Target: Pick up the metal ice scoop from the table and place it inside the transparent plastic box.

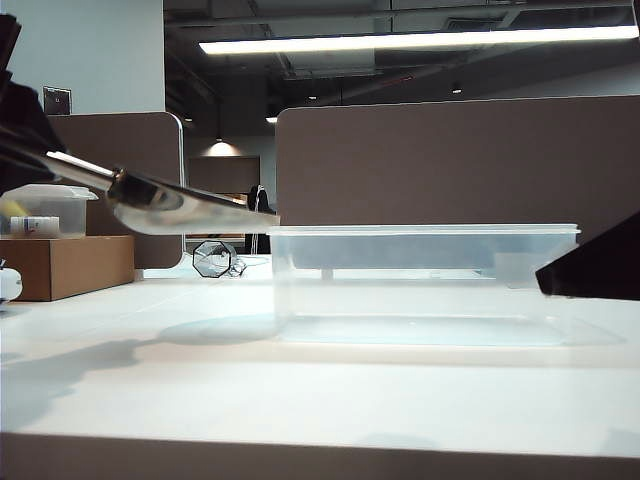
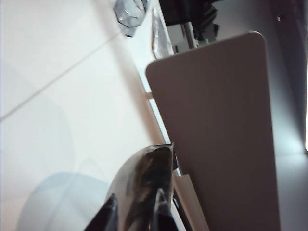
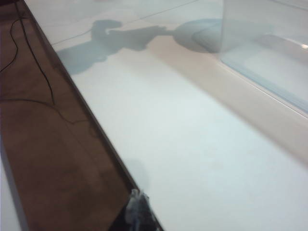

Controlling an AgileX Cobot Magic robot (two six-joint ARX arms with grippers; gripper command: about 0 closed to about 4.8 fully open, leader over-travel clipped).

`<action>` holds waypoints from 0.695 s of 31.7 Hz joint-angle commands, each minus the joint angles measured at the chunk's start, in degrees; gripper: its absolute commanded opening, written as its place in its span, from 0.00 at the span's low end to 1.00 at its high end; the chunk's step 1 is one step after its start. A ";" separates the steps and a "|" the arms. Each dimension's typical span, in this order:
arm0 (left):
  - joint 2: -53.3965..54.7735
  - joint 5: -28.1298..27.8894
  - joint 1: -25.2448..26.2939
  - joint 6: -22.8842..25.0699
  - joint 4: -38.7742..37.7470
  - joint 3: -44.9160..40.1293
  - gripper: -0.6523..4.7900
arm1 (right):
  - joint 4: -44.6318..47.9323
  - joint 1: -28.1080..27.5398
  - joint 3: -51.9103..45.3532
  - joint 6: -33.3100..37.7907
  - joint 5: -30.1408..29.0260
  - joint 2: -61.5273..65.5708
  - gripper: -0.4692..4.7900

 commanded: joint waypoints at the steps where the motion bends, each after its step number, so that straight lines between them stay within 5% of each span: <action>1: -0.22 3.15 0.00 0.37 2.89 0.85 0.11 | 0.98 -1.84 0.04 -0.11 -0.22 -0.02 0.09; 13: 1.60 13.42 -0.04 7.43 -0.46 9.73 0.11 | 1.01 -14.84 0.04 -0.11 -0.22 -5.57 0.09; 22: 14.56 23.87 -3.04 7.34 -0.22 21.53 0.11 | 1.05 -26.47 0.04 -0.11 -0.20 -8.48 0.09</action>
